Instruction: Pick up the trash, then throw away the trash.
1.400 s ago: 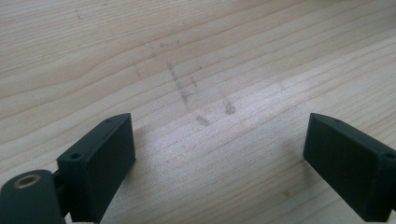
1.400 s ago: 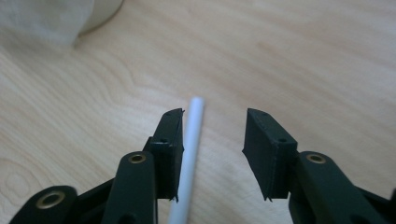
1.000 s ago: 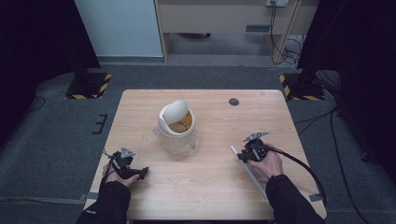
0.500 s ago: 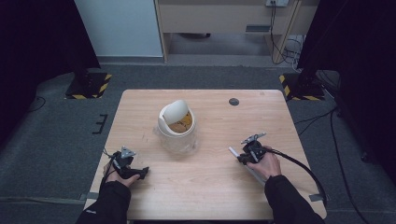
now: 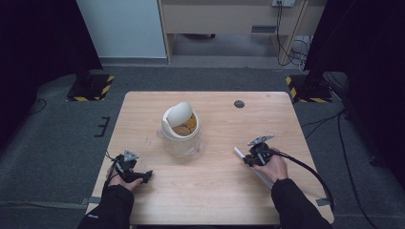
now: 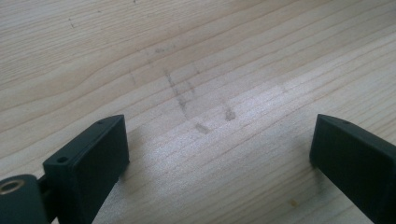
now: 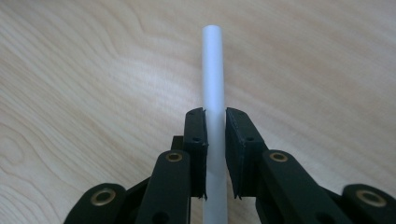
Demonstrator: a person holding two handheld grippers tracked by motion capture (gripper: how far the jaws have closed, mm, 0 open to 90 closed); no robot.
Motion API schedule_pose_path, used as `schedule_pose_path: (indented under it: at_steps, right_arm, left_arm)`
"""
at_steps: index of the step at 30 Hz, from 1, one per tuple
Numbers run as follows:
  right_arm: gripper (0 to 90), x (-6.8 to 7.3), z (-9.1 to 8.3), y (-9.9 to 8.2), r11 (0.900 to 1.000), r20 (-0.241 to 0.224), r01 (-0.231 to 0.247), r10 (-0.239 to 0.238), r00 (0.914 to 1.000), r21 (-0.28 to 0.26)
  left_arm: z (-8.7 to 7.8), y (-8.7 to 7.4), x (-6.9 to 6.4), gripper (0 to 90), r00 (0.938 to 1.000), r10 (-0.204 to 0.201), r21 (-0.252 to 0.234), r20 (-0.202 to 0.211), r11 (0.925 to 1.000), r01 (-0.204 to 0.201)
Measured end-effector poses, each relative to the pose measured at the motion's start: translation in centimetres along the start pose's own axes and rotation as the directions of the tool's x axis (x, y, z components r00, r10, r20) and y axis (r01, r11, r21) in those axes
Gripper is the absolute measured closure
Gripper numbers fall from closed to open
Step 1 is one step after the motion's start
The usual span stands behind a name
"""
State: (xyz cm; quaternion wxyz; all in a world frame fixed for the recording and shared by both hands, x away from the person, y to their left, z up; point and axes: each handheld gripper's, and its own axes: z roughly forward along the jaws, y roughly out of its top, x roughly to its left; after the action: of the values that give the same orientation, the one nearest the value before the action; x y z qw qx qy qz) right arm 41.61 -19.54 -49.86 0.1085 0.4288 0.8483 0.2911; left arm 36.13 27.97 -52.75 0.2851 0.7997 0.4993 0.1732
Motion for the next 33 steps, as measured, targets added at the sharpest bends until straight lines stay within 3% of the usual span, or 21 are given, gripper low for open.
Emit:
schedule_pose_path:
  at_steps: [4, 8, 13, 24, 33]
  right_arm:
    - [79.2, -0.6, -1.4, 0.5, 0.9925, -0.022, -0.034, 0.032, 0.9993, -0.118]
    - [79.1, -1.2, -2.8, 1.0, 0.9668, -0.053, -0.076, 0.065, 0.9965, -0.244]
    - [79.1, -1.7, -4.5, 1.4, 0.9169, -0.074, -0.112, 0.091, 0.9931, -0.383]
    - [79.1, -2.7, -7.5, 1.9, 0.7842, -0.085, -0.139, 0.110, 0.9902, -0.605]
    - [79.2, -2.9, -9.4, 2.4, 0.7047, -0.090, -0.133, 0.098, 0.9911, -0.697]
  left_arm:
    - [0.0, 0.0, 0.0, 3.8, 1.0000, 0.002, -0.001, 0.001, 1.0000, -0.002]
    - [0.0, 0.0, 0.0, 3.8, 1.0000, 0.003, 0.000, 0.002, 1.0000, -0.003]
    - [0.0, 0.0, 0.0, 3.8, 1.0000, 0.004, 0.000, 0.004, 1.0000, -0.004]
    - [0.0, 0.0, 0.0, 3.8, 1.0000, 0.008, -0.001, 0.006, 1.0000, -0.008]
    - [0.1, 0.0, -0.1, 3.8, 0.9999, 0.010, -0.006, 0.009, 0.9999, -0.010]
